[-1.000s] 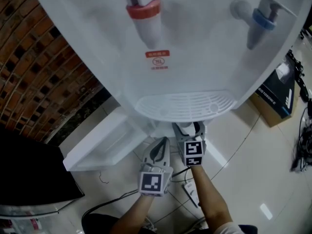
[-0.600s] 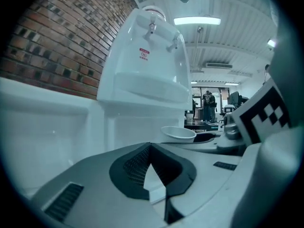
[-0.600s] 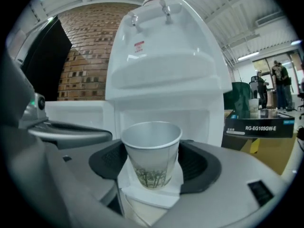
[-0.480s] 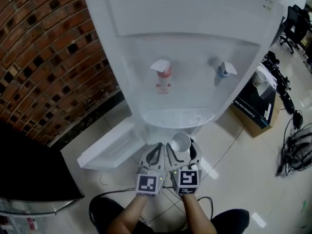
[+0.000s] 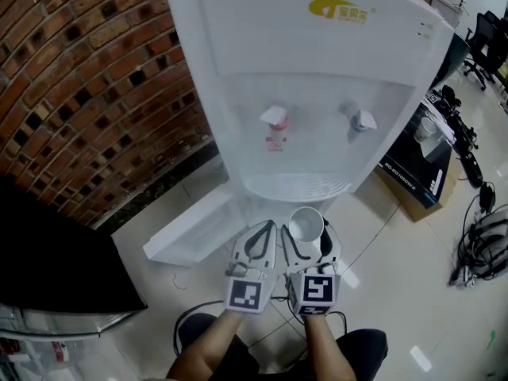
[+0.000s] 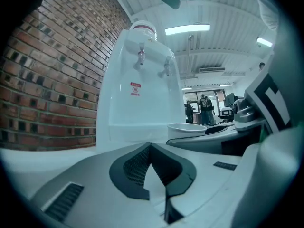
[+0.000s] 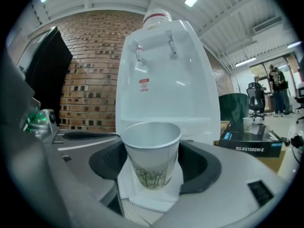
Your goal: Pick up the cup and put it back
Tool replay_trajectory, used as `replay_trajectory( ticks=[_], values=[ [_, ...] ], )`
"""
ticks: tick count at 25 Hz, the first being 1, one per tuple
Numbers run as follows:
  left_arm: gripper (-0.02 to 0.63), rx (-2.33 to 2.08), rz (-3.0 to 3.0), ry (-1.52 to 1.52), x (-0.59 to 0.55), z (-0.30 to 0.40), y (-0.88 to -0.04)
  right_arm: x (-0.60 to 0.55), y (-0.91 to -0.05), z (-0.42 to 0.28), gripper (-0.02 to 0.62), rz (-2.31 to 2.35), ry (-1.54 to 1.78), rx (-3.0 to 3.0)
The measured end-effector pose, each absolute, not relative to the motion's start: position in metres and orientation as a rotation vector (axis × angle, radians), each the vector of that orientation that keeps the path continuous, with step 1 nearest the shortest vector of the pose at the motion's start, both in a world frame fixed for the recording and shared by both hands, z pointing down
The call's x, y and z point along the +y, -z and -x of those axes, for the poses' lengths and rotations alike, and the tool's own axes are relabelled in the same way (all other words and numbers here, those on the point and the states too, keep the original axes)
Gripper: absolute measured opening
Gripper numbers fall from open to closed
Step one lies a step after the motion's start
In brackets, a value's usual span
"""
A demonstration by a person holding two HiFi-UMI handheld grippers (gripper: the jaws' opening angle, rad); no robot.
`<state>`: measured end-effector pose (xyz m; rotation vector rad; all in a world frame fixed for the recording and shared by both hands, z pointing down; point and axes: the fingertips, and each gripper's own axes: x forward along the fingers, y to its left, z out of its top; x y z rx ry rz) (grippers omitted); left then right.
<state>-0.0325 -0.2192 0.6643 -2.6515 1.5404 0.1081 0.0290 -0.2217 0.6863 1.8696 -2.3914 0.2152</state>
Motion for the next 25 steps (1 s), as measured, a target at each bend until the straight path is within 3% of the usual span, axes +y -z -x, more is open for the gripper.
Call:
replay_trajectory(
  ticks=[25],
  values=[
    [-0.006,1.643,2.65,-0.071,-0.131,0.037,-0.275,-0.14,-0.302,-0.018,0.341,-1.764,-0.264,-2.417]
  ],
)
